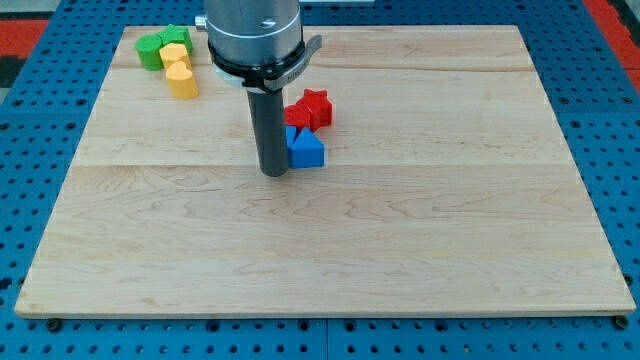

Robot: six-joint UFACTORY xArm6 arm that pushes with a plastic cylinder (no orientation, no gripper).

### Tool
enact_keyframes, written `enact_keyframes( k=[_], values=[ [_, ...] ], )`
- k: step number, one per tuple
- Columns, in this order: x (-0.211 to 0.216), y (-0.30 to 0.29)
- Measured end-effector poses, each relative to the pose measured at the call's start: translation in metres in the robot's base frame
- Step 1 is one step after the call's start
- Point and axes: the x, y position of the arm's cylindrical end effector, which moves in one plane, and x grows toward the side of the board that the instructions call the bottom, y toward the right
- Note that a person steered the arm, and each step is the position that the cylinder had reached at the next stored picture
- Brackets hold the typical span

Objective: Move the blue cube to the left side

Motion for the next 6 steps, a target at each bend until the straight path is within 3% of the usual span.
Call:
enact_keyframes(
  k=[2,3,4,6],
  values=[
    [0.006,0.116],
    [-0.027,0.133],
    [-0.045,0.093],
    [-0.019,-0.030]
  ],
)
